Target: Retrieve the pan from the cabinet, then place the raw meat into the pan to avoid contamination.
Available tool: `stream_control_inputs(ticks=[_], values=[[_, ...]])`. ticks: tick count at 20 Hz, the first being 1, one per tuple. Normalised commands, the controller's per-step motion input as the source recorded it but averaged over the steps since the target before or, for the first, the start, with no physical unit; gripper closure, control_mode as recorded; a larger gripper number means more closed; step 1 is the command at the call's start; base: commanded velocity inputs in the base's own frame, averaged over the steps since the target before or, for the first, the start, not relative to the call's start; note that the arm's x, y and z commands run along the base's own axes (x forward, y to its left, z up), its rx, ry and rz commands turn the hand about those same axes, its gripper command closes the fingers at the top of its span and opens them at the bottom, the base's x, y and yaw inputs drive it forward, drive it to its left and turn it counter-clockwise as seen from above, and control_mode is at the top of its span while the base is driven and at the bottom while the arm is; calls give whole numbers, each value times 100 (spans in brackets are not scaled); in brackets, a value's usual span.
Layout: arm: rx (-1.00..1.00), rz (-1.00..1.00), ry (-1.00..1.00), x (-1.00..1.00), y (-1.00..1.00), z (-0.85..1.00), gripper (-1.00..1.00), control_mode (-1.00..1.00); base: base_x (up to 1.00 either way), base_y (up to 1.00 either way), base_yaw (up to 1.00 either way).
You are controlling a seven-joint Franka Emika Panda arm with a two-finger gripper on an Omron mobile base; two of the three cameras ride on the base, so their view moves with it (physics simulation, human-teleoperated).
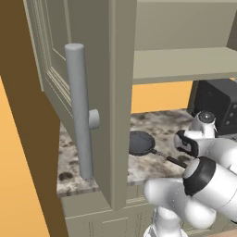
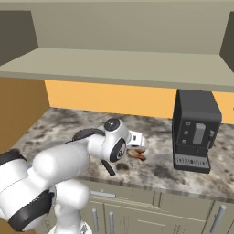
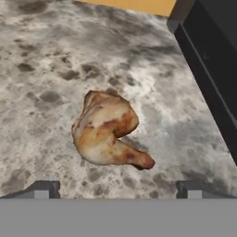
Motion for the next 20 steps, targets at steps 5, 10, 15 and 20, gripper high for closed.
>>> stream_control_inputs(ticks=[5, 10, 15, 20], values=[[2, 16, 10, 28, 7, -12, -100, -100, 0, 0, 0], [1, 7, 12, 32, 23, -17, -100, -100, 0, 0, 0], [0, -5, 4, 23, 3, -18, -100, -100, 0, 0, 0], [0, -7, 0, 12, -14, -25, -100, -100, 0, 0, 0]])
